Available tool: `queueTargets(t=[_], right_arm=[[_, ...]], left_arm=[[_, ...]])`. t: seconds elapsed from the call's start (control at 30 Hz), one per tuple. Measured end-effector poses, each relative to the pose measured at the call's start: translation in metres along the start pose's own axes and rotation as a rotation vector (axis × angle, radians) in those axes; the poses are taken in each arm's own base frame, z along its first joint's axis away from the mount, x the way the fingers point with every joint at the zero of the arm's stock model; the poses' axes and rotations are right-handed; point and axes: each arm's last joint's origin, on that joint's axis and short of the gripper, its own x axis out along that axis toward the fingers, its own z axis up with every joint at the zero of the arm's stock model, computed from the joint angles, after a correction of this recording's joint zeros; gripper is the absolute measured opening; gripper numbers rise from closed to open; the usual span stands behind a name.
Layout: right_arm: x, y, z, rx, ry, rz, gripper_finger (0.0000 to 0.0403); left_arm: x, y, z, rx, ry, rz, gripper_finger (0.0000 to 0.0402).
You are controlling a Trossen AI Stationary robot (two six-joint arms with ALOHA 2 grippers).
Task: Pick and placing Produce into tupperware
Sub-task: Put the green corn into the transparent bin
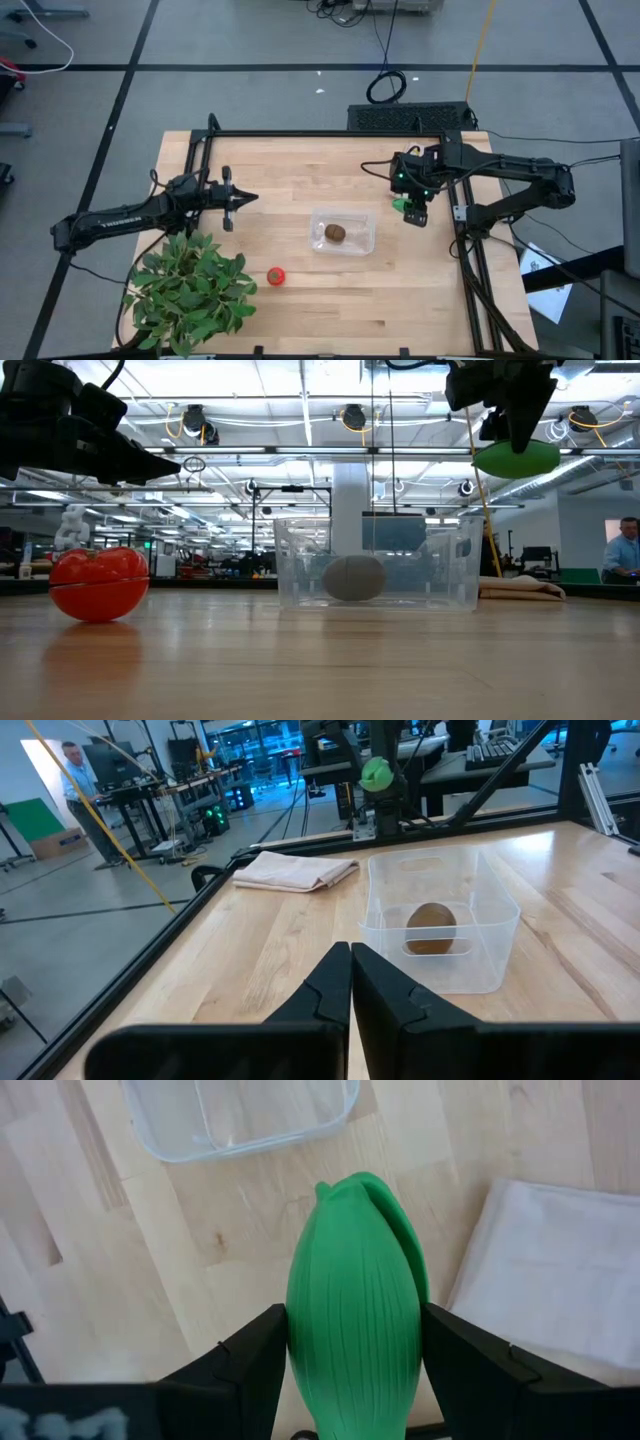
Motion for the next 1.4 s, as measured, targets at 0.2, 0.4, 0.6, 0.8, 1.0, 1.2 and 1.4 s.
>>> queueTargets(t=[0.2,0.4,0.6,0.8,1.0,1.2,1.4], right_arm=[[0.0,0.0,0.0,-0.001,-0.003,0.0,0.0202],[-0.001,0.003,0.012,-0.07,-0.128,0.013,0.0201],[-0.006,0.01,0.035,-0.186,-0.378,0.028,0.0201],[-0.012,0.012,0.047,-0.234,-0.517,0.026,0.0201],[-0.013,0.014,0.062,-0.283,-0.715,0.022,0.0201],[-0.019,0.008,0.073,-0.311,-0.856,-0.01,0.0201],[-0.037,0.006,0.072,-0.324,-1.001,-0.04,0.0201]], left_arm=[[0.0,0.0,0.0,0.0,0.0,0.0,0.0017],[0.0,0.0,0.0,0.0,0.0,0.0,0.0017],[0.0,0.0,0.0,-0.001,0.001,0.0,0.0017],[0.0,0.0,0.0,-0.001,0.001,0.0,0.0017],[0.0,0.0,0.0,-0.001,0.001,-0.001,0.0017],[0.0,0.0,0.0,-0.006,0.0,-0.001,0.0017],[0.0,0.0,0.0,-0.004,0.0,-0.002,0.0017]])
